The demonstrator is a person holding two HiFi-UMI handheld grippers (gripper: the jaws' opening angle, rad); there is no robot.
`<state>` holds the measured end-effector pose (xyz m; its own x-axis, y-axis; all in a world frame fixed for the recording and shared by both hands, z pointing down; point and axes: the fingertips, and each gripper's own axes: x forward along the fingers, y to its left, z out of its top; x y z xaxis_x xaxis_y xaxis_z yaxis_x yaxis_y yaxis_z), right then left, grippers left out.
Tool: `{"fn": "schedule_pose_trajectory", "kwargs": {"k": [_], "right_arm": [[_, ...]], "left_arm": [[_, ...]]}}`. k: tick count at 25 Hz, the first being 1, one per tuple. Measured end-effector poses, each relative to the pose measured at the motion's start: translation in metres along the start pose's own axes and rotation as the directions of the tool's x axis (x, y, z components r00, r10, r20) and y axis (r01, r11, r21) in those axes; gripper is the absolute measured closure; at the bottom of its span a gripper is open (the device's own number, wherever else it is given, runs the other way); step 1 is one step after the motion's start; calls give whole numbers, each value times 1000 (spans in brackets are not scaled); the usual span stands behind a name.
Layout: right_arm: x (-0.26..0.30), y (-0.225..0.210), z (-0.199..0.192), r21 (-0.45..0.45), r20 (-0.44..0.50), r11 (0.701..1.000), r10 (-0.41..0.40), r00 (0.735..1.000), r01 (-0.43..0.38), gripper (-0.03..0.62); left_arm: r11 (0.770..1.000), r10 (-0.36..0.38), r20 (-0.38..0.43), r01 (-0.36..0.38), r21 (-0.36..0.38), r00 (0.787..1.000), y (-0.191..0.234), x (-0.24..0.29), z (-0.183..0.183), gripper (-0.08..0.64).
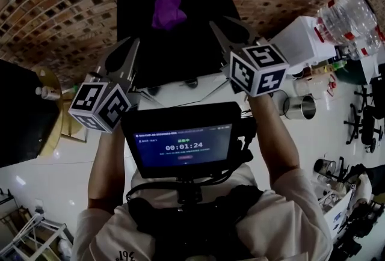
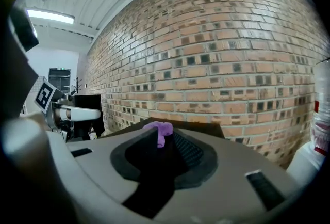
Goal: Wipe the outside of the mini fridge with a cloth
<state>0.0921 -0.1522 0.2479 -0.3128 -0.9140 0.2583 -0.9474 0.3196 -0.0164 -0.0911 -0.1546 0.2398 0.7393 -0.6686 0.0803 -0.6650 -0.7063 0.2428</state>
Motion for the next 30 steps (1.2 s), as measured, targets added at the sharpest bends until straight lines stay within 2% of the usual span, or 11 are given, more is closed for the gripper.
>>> {"fn": "schedule_pose_trajectory", "kwargs": {"k": [8,15,18,26,28,30], "right_arm": [[-31,4,13,23,60,999,-38,997,37,485],[-45,6,3,66,65,997,-38,997,34,486],[-49,8,-1,86,66,996,-25,998,20,535],[-51,22,-8,95,67,995,24,997,-30,548],[-53,24,-8,93,68,995,25,997,-31,582],[-54,26,-8,94,64,995,32,997,-38,584]], "left_arm": [[1000,-2,16,3,-24,1000,-16,-25,-3,538],[999,-10,13,11,-33,1000,-24,-35,-9,538],[999,-14,14,15,-31,1000,-26,-38,-9,538],[999,-16,23,16,-29,1000,-35,-48,-8,538],[999,-15,18,15,-30,1000,-38,-52,-9,538],[999,-19,13,20,-32,1000,-40,-52,-10,538]]}}
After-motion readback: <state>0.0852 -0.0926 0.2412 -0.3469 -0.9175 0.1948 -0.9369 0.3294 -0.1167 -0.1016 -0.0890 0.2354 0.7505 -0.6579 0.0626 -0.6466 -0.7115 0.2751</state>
